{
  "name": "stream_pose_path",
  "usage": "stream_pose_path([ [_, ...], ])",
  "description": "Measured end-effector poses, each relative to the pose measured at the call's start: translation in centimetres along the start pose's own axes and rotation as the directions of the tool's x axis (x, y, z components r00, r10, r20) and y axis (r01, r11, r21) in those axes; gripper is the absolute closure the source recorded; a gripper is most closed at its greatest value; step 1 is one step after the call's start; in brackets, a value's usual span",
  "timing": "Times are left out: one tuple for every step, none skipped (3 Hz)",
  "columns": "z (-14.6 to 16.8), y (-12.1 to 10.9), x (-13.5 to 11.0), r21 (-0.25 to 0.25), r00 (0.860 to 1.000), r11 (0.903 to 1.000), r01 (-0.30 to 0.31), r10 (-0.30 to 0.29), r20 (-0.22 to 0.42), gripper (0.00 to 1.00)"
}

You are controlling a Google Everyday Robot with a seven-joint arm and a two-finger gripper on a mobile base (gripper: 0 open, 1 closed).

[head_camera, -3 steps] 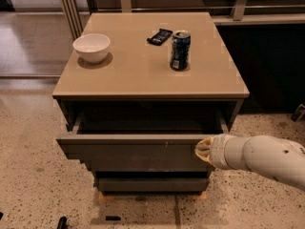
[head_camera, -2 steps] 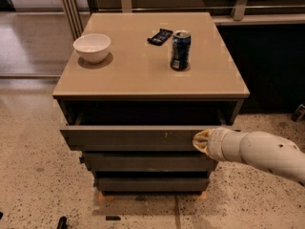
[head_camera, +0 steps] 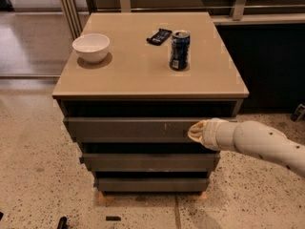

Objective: Close top drawer

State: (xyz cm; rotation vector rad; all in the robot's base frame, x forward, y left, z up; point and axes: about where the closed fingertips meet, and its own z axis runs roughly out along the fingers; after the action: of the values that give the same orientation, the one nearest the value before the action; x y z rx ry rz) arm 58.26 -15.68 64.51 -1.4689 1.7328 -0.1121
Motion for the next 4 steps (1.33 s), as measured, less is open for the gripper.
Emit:
stream_pose_path([
  [-0.1,0.1,0.0,0.0,1.0,1.0,0.0,0.0,0.0,1.0],
  [-0.7,1.2,-0.1,-0.08,1.0,0.9967,-0.013,0.011,-0.028,1.0],
  [-3.1,3.2,-0.8,-0.218,0.995,0.974,-0.062,0.043,-0.089,1.0],
  [-5.4,3.9,-0.9,-0.325,0.982,0.9364,-0.133,0.081,-0.169,1.0],
])
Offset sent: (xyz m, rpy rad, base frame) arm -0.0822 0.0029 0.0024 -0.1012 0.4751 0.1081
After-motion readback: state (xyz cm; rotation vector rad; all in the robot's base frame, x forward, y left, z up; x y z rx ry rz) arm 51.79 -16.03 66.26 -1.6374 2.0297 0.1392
